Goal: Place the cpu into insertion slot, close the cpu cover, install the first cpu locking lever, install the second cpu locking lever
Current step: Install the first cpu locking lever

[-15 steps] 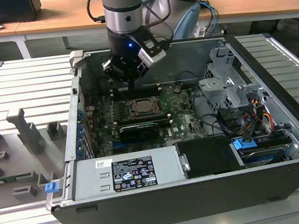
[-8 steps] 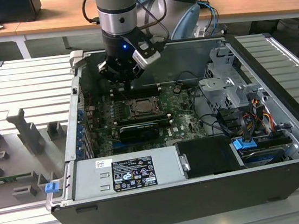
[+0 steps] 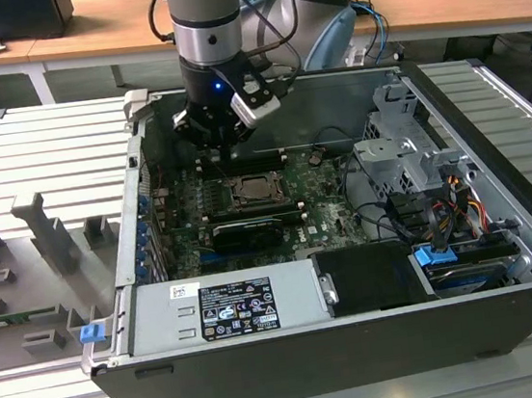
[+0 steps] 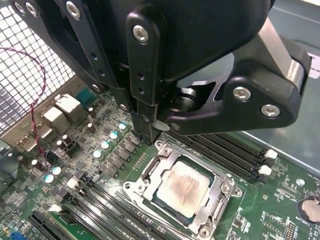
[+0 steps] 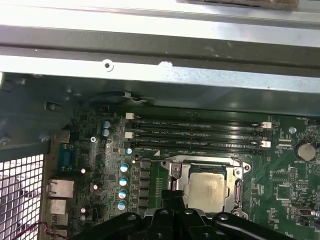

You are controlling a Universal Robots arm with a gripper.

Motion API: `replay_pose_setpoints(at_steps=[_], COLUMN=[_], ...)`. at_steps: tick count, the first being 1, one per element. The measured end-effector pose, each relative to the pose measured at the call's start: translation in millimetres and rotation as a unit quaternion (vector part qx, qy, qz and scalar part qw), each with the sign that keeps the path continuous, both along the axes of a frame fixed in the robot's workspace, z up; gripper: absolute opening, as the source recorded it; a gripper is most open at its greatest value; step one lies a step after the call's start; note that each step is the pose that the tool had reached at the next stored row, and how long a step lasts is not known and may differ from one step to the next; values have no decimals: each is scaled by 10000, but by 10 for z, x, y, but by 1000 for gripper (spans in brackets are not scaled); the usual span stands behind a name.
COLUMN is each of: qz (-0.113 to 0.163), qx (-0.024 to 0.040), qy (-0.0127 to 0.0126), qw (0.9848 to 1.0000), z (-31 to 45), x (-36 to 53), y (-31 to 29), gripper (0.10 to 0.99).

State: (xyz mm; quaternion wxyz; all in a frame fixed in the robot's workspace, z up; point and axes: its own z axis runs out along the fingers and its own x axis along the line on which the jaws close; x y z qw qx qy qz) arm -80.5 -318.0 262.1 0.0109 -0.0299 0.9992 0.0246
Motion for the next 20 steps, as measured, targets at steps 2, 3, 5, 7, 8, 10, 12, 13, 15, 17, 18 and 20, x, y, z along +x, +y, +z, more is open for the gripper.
replay_pose_setpoints(at_steps=[2, 3, 5, 7, 8, 10, 12, 13, 15, 17, 18, 20], qz=[0, 0, 0, 0, -1, -2, -2, -1, -2, -2, -2, -2], qx=[2, 4, 13, 19, 19, 19, 20, 21, 21, 22, 21, 20], qy=[-3, -5, -8, -11, -11, -11, -11, -11, -12, -12, -11, -11], qw=[10000, 10000, 10000, 10000, 10000, 10000, 10000, 10000, 10000, 10000, 10000, 10000], z=[-3, -4, -9, -11, -12, -14, -19, -21, -24, -27, -27, -28], x=[-10, -14, -40, -72, -95, -138, -186, -212, -250, -277, -288, -297], y=[0, 0, -1, -1, -1, -1, -1, -1, 0, 4, 9, 13], gripper=[106, 106, 106, 106, 106, 106, 106, 106, 106, 106, 106, 106])
